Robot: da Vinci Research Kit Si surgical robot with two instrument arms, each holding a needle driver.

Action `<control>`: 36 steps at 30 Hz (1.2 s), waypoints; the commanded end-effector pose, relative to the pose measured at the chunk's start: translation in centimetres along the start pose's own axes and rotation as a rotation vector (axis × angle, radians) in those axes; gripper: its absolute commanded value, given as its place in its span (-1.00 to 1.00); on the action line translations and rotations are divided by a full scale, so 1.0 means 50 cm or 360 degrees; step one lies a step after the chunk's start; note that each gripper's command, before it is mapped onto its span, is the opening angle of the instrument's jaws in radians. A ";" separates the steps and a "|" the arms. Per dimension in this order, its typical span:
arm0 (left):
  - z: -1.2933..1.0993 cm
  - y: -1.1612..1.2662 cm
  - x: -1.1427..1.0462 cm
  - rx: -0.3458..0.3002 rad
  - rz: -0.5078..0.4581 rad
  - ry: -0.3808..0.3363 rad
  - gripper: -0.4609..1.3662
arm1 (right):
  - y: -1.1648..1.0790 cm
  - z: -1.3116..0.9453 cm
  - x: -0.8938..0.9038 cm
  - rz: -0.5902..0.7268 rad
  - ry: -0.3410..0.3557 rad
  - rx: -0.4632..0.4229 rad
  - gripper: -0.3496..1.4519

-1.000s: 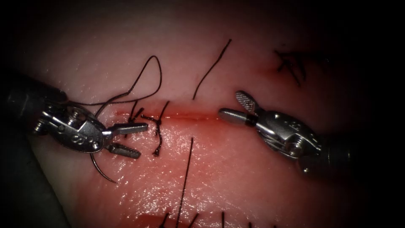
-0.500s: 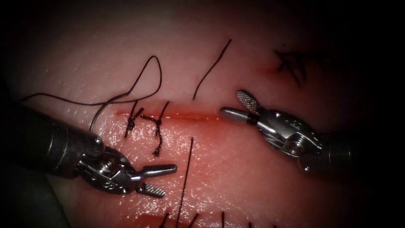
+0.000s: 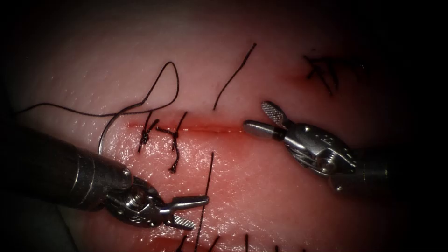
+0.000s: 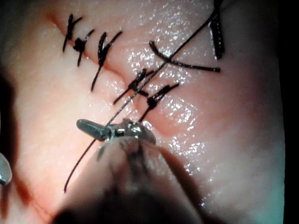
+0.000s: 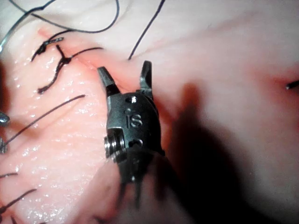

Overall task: Wound Closure
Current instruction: Grab the suture with the left gripper

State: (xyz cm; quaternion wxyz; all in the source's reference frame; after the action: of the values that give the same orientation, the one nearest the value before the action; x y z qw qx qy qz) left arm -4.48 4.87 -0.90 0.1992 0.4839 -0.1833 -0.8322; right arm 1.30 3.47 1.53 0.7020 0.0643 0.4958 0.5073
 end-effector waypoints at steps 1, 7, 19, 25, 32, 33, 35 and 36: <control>0.0002 0.0002 0.0001 0.0004 0.0003 0.0000 0.16 | 0.0000 0.0000 0.0000 -0.0001 0.0001 0.0003 0.42; 0.0025 0.0021 0.0012 0.0012 0.0029 0.0000 0.12 | -0.0001 0.0000 -0.0002 -0.0002 0.0001 0.0004 0.42; 0.0028 0.0027 0.0014 -0.0016 0.0040 0.0014 -0.88 | -0.0003 -0.0003 -0.0007 -0.0005 0.0002 0.0005 0.43; 0.0019 0.0014 0.0008 -0.0019 0.0025 0.0002 -0.88 | -0.0005 -0.0003 -0.0009 -0.0006 0.0003 0.0006 0.43; 0.0021 0.0013 0.0009 -0.0029 0.0063 -0.0009 -0.88 | -0.0005 -0.0003 -0.0009 -0.0006 0.0003 0.0006 0.44; 0.0022 0.0013 0.0009 -0.0029 0.0063 -0.0009 -0.88 | -0.0006 -0.0004 -0.0009 -0.0006 0.0003 0.0006 0.44; 0.0022 0.0014 0.0009 -0.0029 0.0063 -0.0009 -0.88 | -0.0006 -0.0004 -0.0009 -0.0006 0.0003 0.0006 0.44; 0.0022 0.0014 0.0009 -0.0029 0.0063 -0.0009 -0.88 | -0.0007 -0.0004 -0.0009 -0.0006 0.0003 0.0006 0.44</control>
State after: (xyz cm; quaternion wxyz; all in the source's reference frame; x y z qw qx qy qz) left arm -4.58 4.80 -0.86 0.2180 0.4766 -0.1888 -0.8305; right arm 1.31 3.40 1.53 0.7025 0.0633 0.4968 0.5056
